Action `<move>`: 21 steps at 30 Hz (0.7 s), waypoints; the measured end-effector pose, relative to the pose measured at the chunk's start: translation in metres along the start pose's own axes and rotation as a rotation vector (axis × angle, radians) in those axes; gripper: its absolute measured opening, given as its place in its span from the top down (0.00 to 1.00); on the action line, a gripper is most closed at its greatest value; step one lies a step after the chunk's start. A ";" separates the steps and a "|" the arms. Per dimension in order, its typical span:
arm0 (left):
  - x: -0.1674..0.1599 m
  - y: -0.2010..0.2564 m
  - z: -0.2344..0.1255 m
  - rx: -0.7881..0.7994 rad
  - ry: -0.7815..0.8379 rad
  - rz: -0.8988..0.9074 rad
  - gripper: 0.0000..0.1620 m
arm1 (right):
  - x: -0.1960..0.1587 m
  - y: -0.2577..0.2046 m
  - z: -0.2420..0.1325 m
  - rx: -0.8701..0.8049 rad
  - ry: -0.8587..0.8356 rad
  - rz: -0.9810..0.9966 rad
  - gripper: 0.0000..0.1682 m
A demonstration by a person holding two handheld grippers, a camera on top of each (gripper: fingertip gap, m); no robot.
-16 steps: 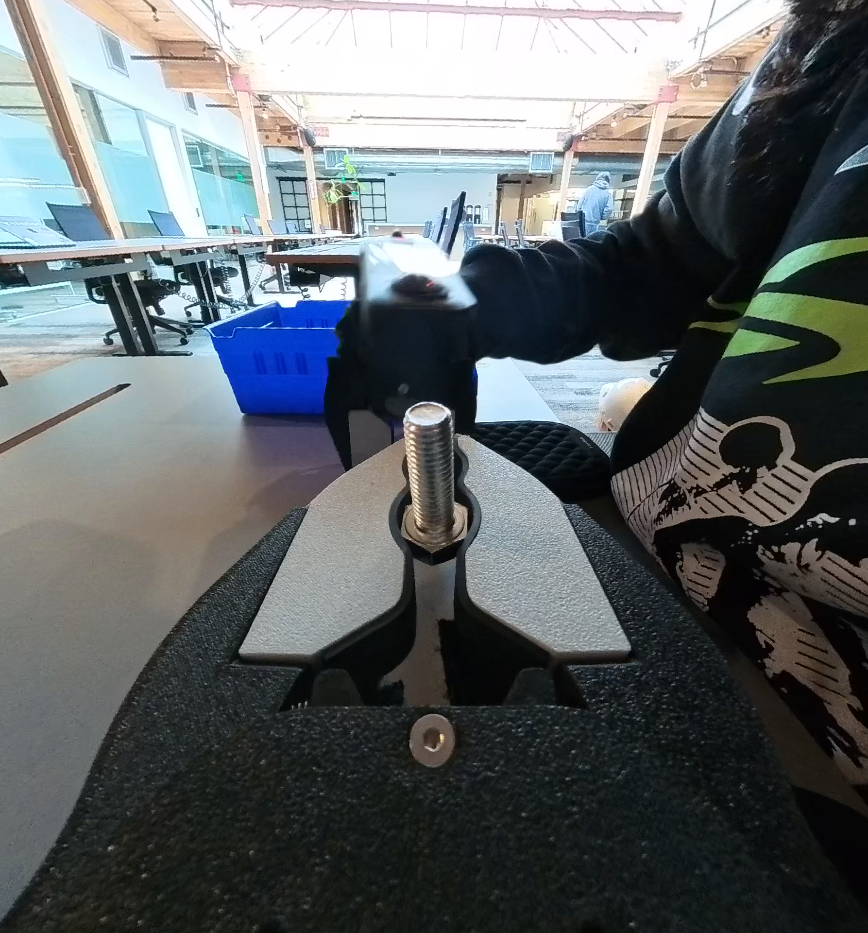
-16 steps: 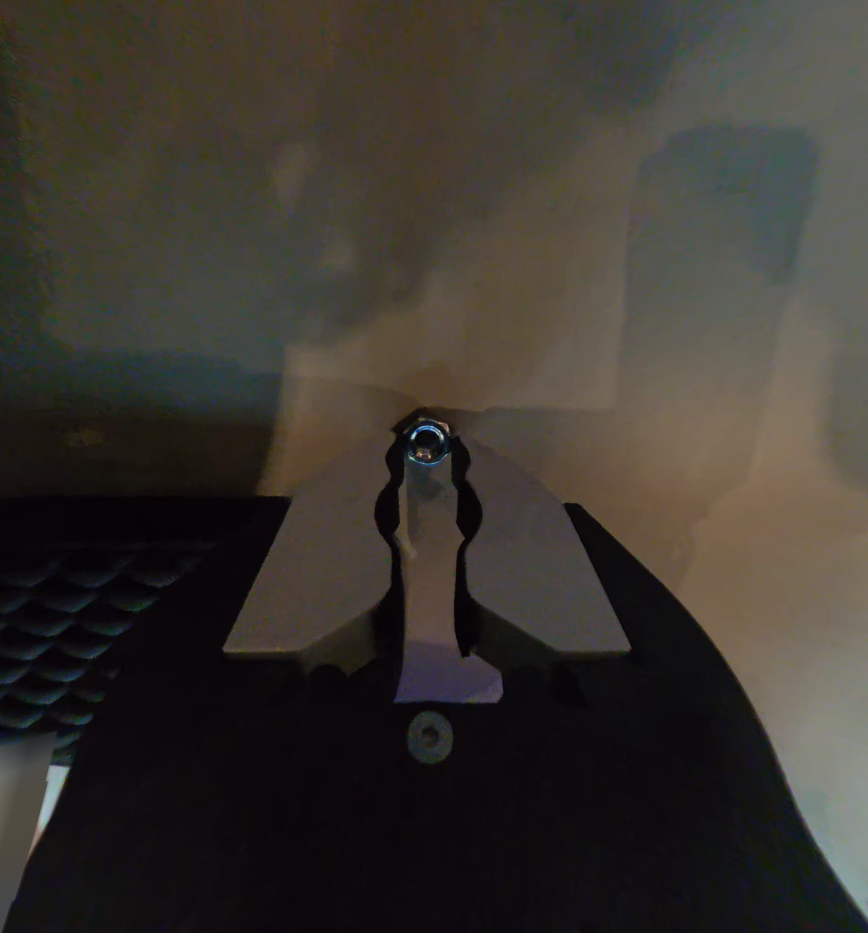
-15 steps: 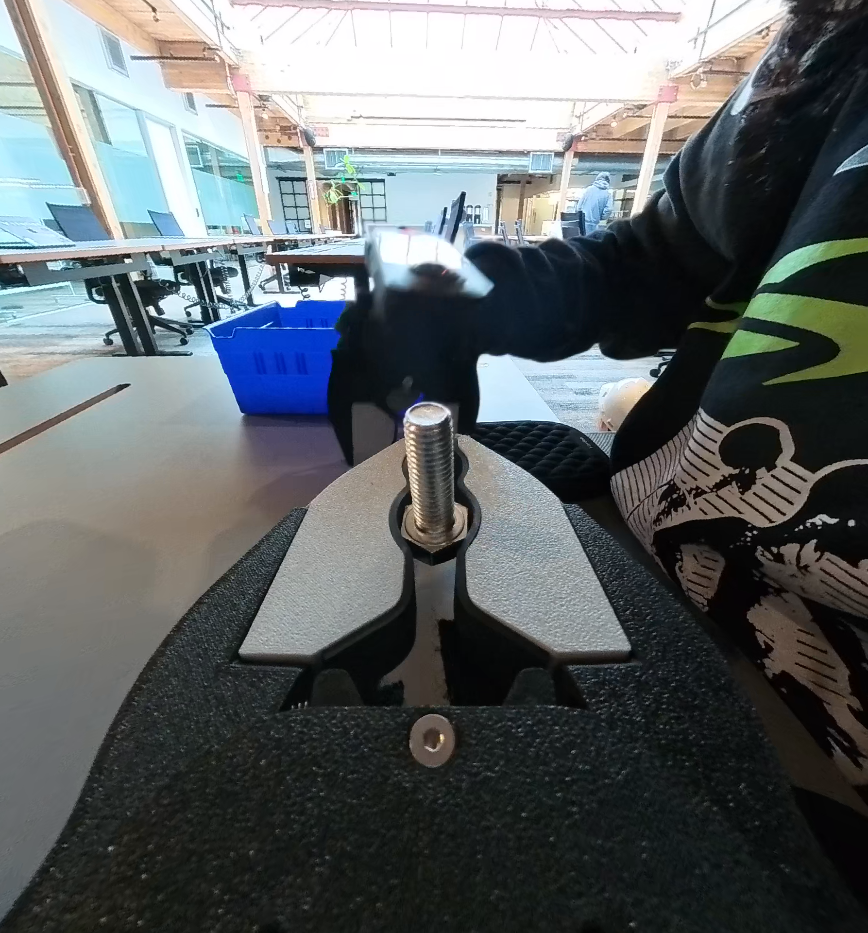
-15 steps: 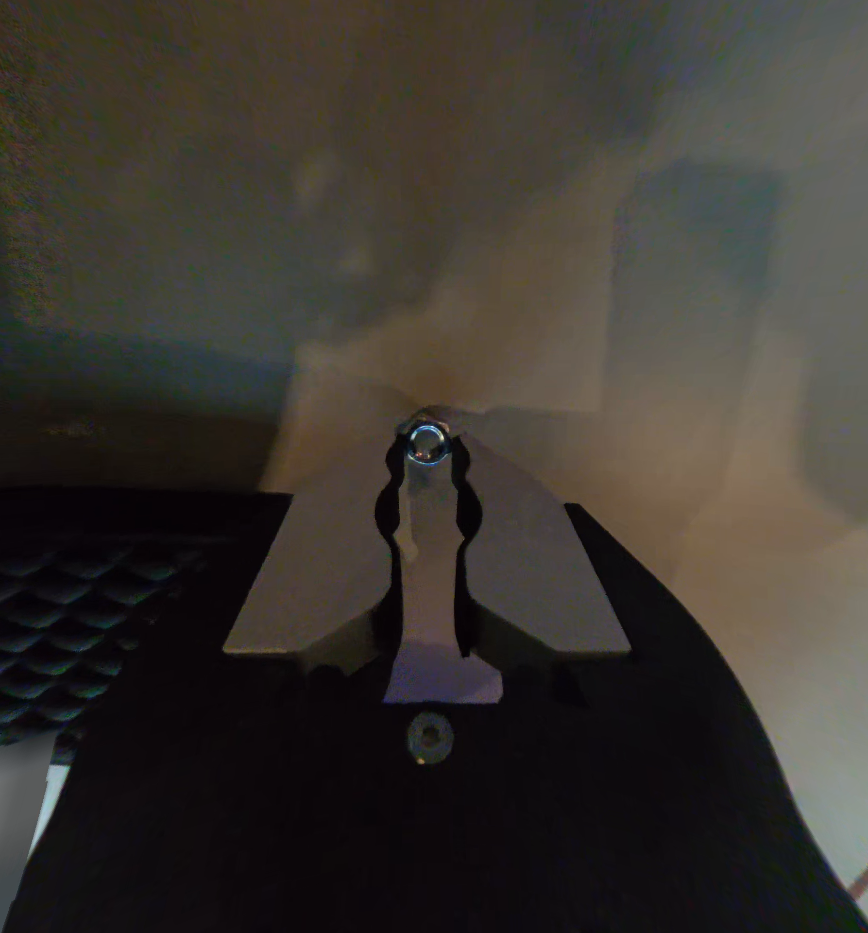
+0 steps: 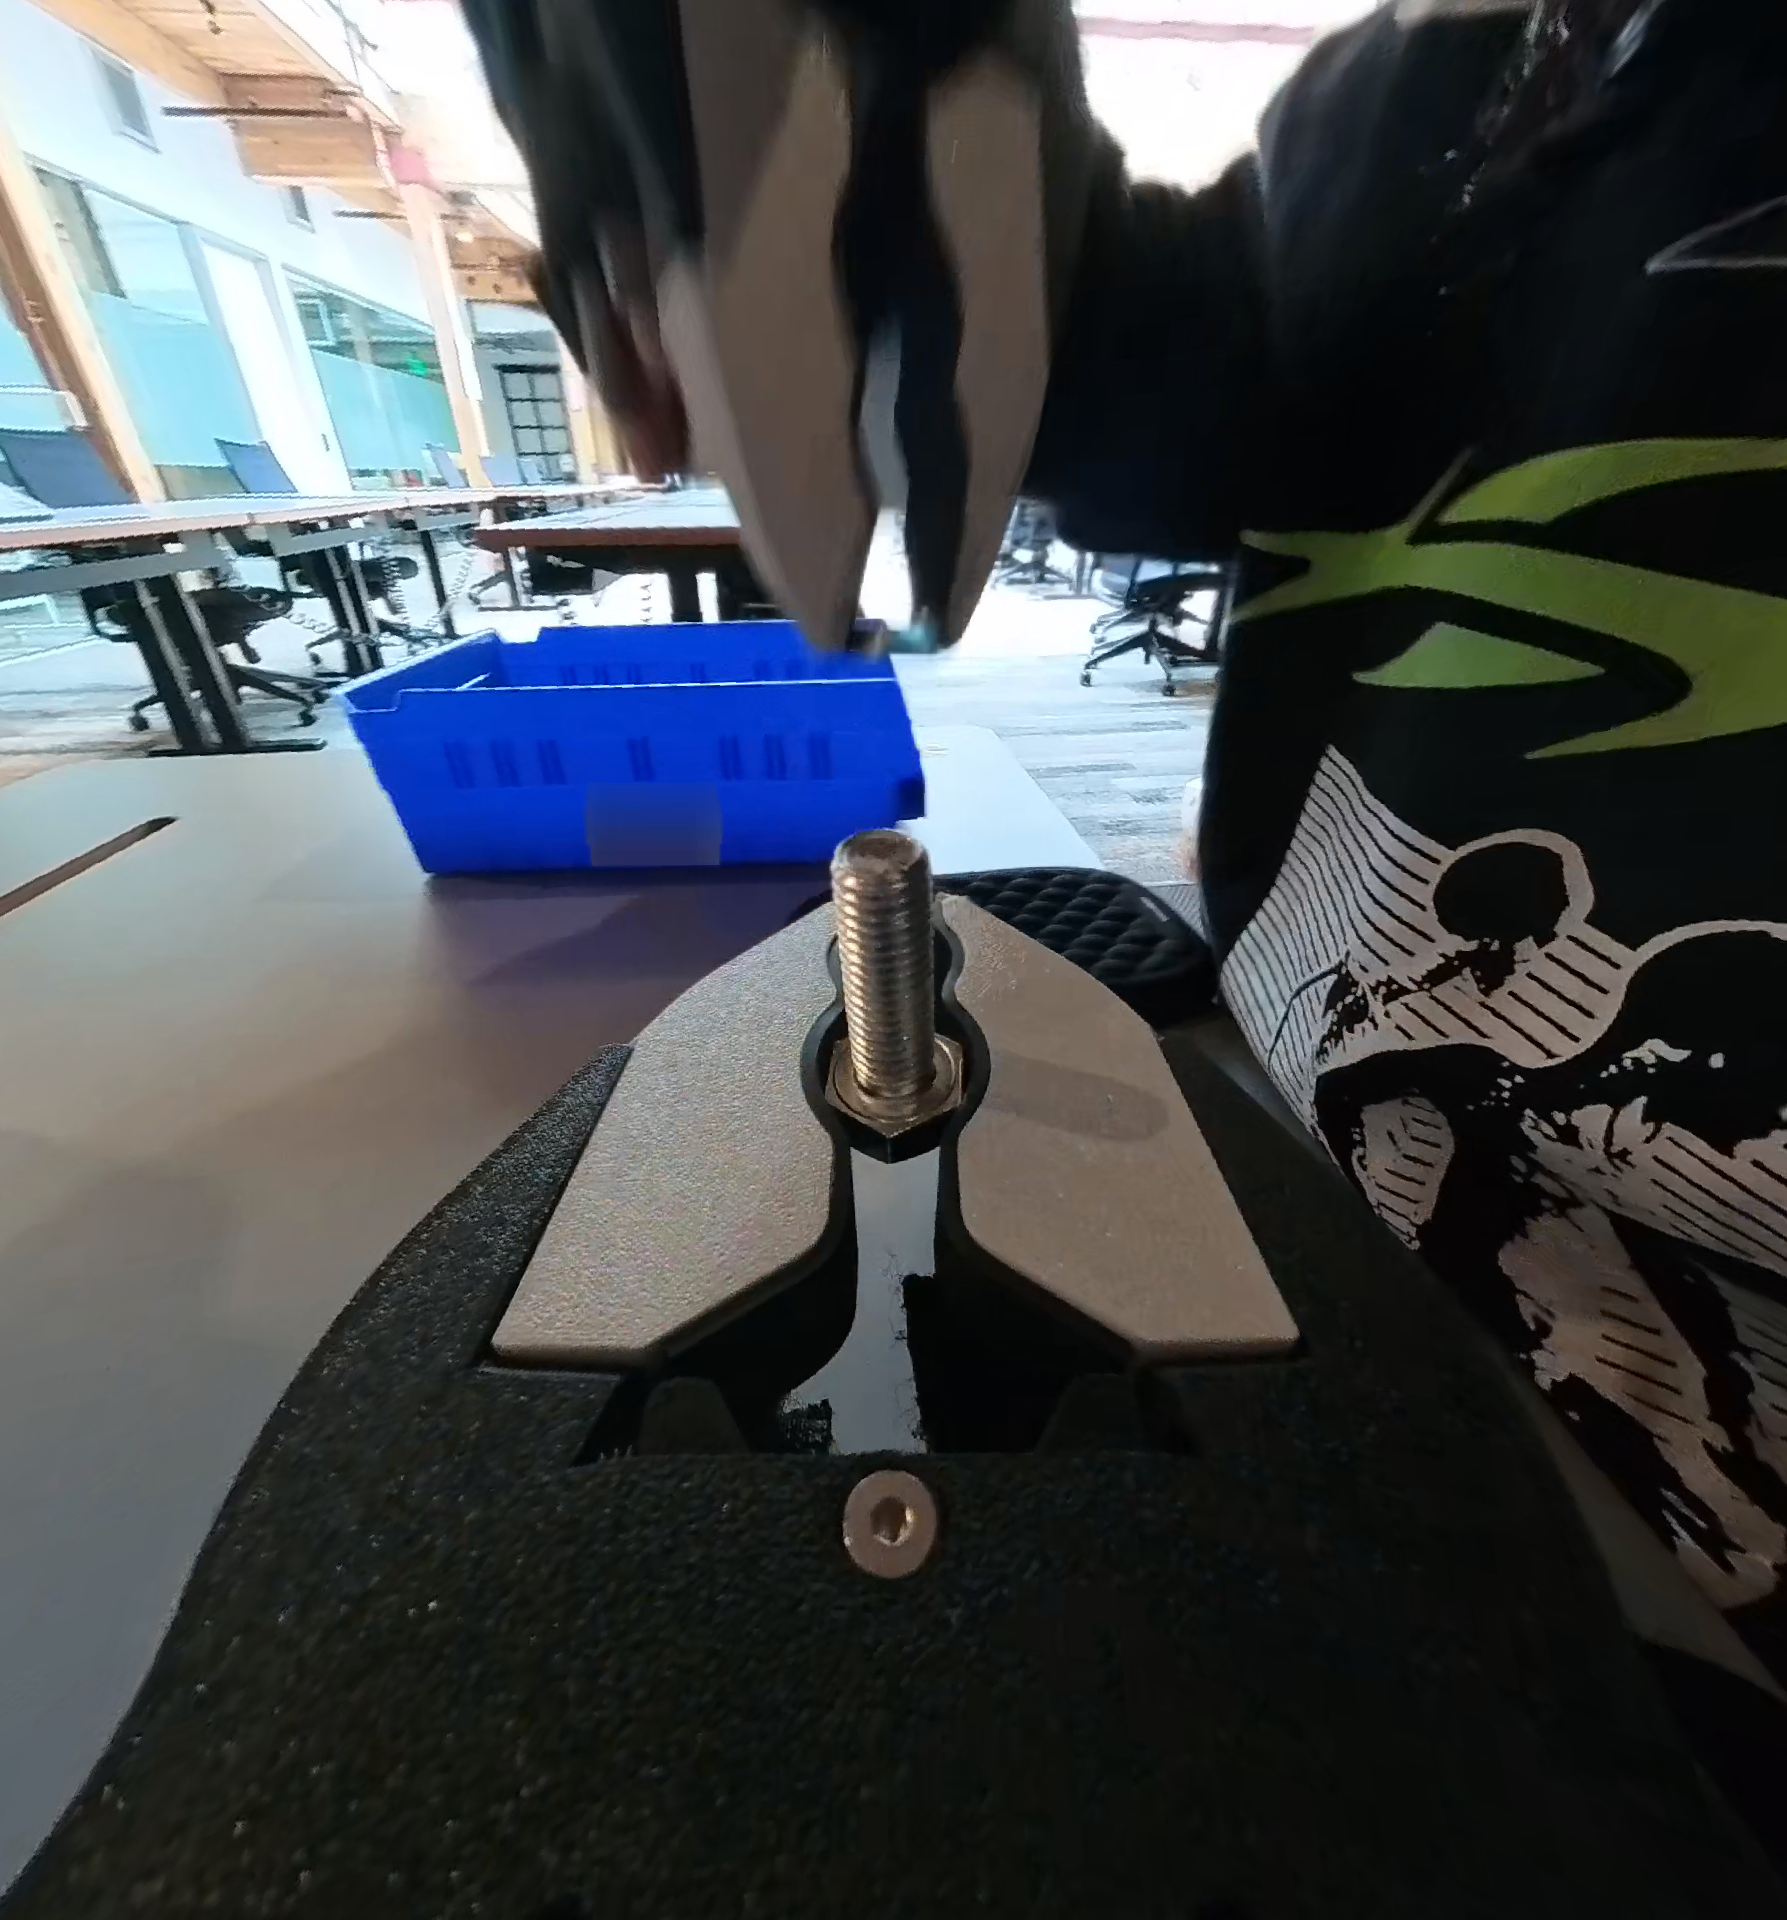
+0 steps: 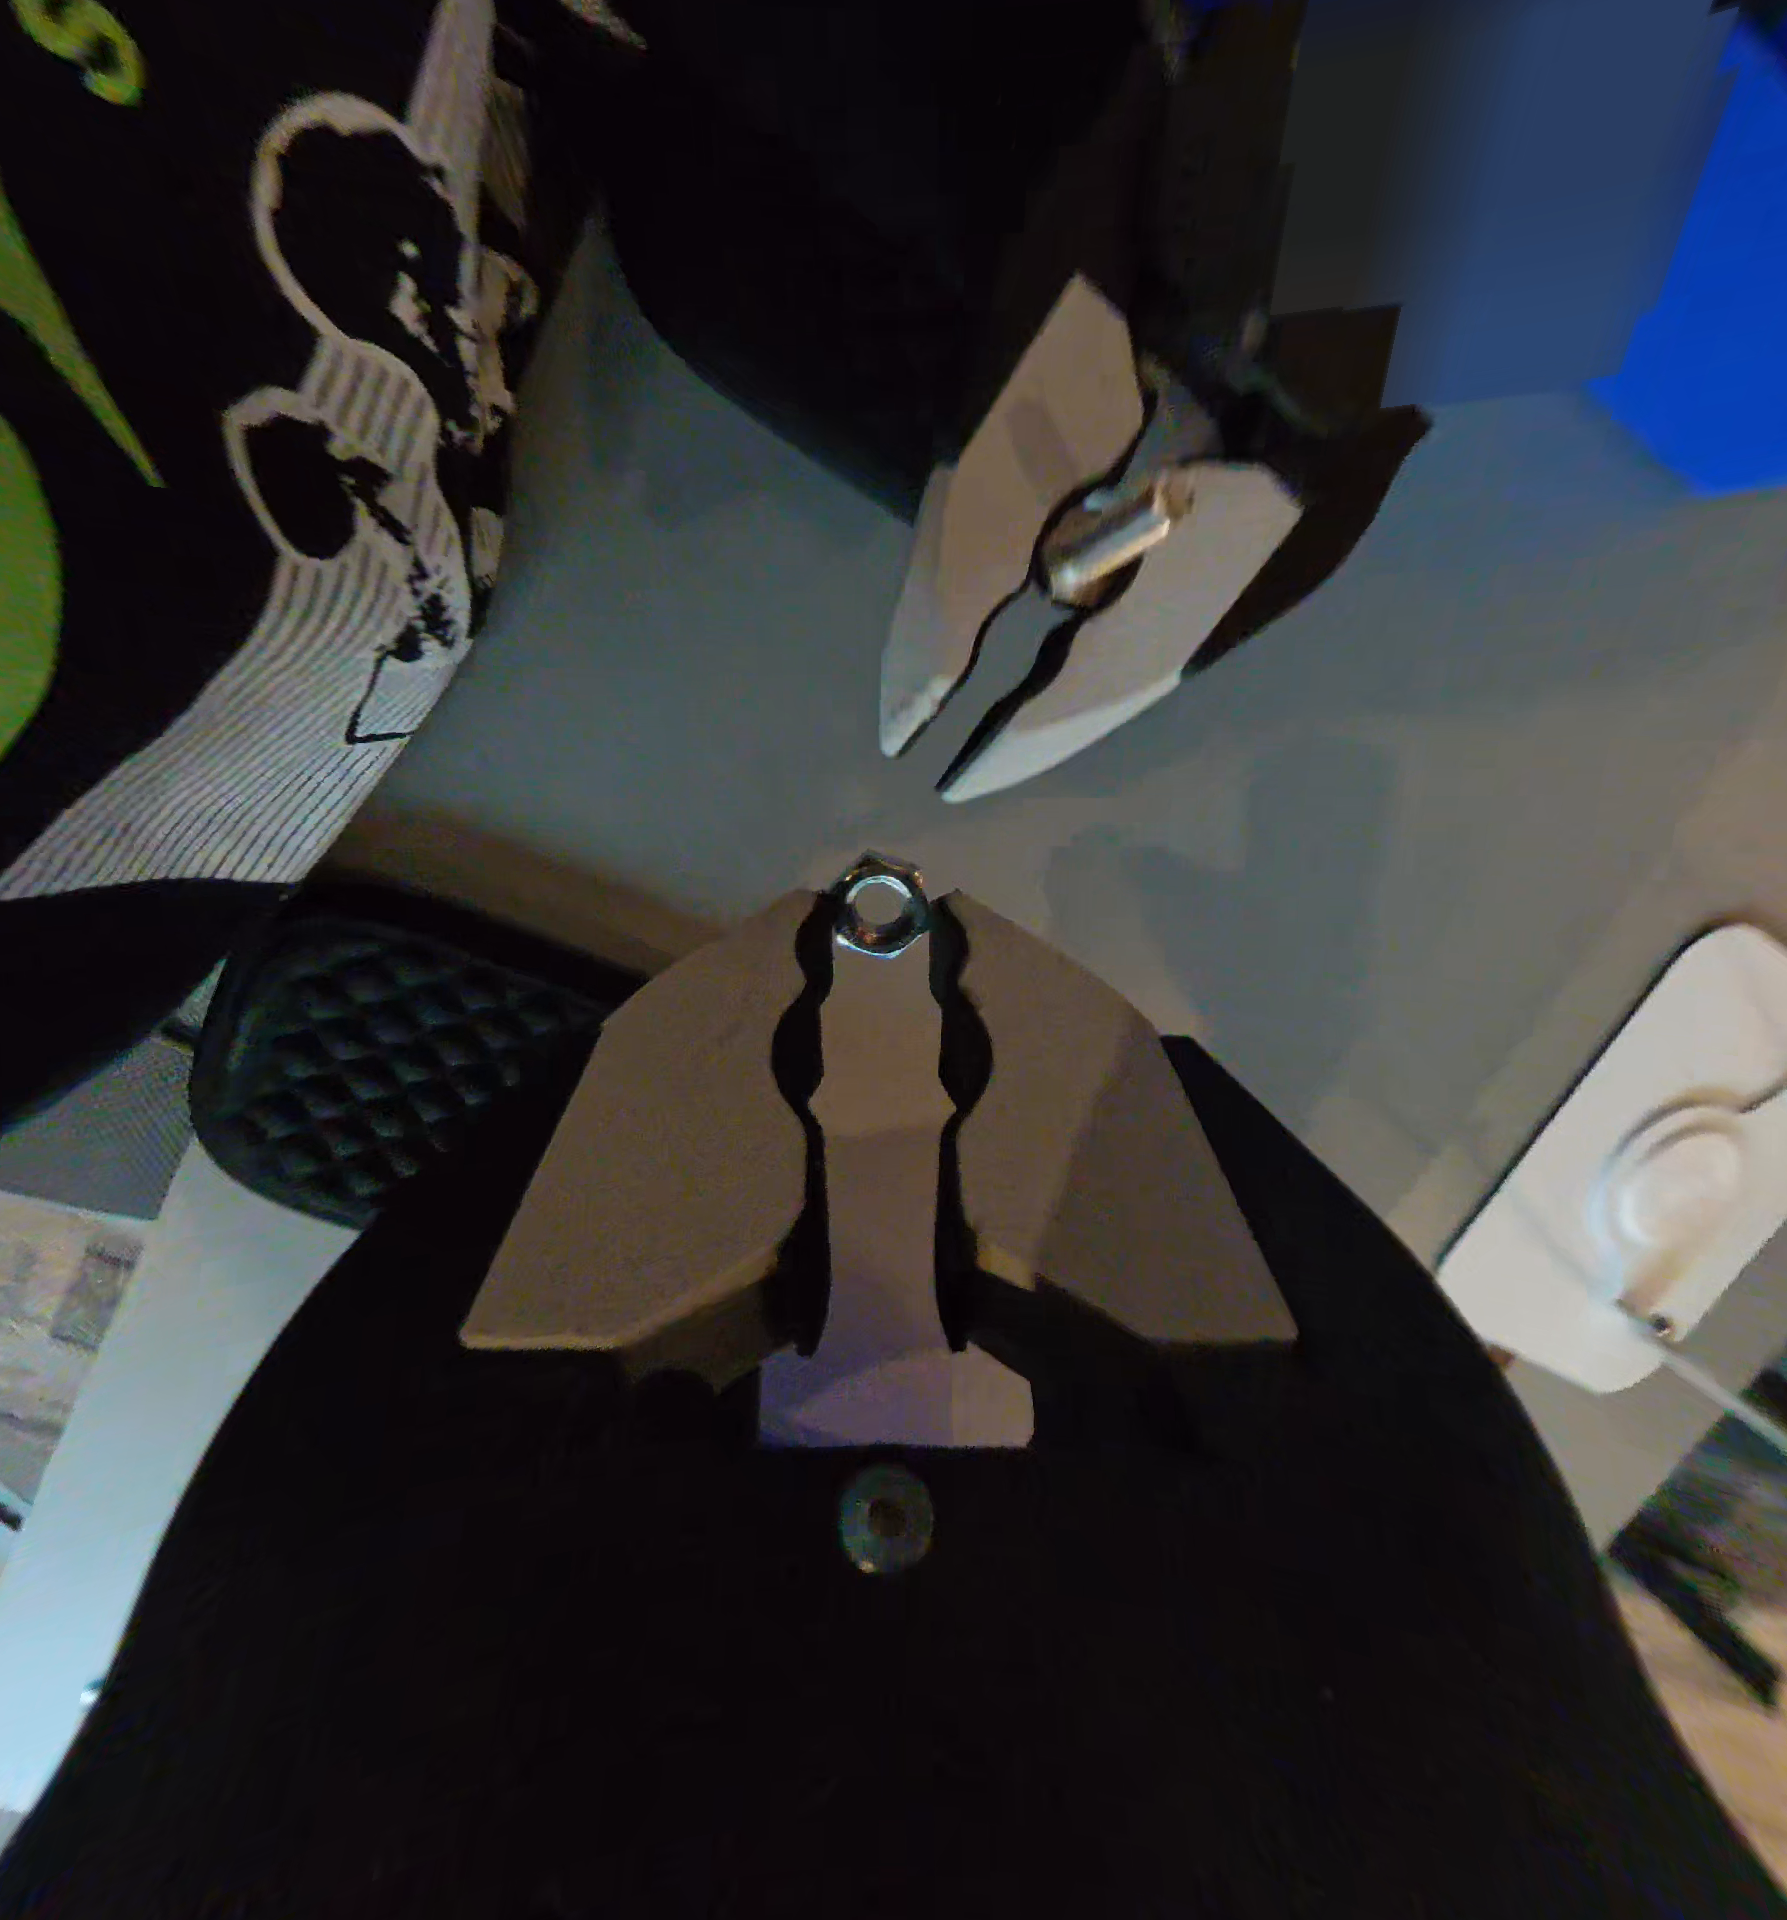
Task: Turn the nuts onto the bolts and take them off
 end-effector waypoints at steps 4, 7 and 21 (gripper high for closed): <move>-0.001 0.006 0.004 -0.035 -0.004 0.007 0.93 | 0.020 0.012 -0.009 0.009 -0.021 -0.140 0.90; -0.002 0.009 0.007 -0.060 -0.012 0.013 0.93 | 0.032 0.020 -0.009 0.022 -0.017 -0.226 0.90; -0.004 0.017 0.014 -0.110 -0.045 0.033 0.93 | 0.056 0.050 0.015 0.222 0.039 -0.430 0.90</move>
Point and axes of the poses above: each gripper's, where its closed fingertips meet, z out along the fingers, x out of its top, y = z × x across the jaws, the point moved 6 cm from there along -z, back along the fingers, and after that the axes turned 13 degrees about -z, right-handed, at the moved point
